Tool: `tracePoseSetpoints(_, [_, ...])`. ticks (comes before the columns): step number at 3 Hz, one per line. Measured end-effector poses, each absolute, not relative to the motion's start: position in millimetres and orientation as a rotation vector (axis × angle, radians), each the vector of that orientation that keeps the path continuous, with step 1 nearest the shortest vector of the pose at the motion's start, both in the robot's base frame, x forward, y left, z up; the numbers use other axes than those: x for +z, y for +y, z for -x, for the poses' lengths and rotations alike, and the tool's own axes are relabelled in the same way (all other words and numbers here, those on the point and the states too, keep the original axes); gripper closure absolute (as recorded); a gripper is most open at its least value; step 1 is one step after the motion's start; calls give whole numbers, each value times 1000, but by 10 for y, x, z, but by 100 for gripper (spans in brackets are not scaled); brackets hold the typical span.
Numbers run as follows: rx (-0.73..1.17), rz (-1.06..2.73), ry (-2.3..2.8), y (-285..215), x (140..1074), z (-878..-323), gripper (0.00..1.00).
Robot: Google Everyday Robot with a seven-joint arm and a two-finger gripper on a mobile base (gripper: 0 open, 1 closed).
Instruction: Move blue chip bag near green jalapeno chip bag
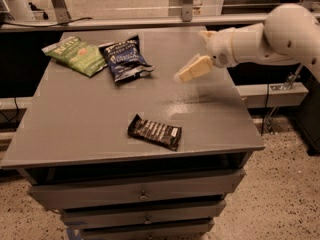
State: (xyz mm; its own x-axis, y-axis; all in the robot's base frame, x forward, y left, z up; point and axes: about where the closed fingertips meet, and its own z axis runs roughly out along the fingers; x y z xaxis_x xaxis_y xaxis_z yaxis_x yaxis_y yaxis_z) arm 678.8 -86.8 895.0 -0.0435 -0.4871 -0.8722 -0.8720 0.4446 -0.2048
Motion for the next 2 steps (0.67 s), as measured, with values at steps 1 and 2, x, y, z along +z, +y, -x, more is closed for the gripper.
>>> tracePoseSetpoints(1, [504, 1186, 1650, -1550, 8859, -6645, 0])
tracePoseSetpoints(2, [512, 1201, 1644, -1545, 8857, -6621, 0])
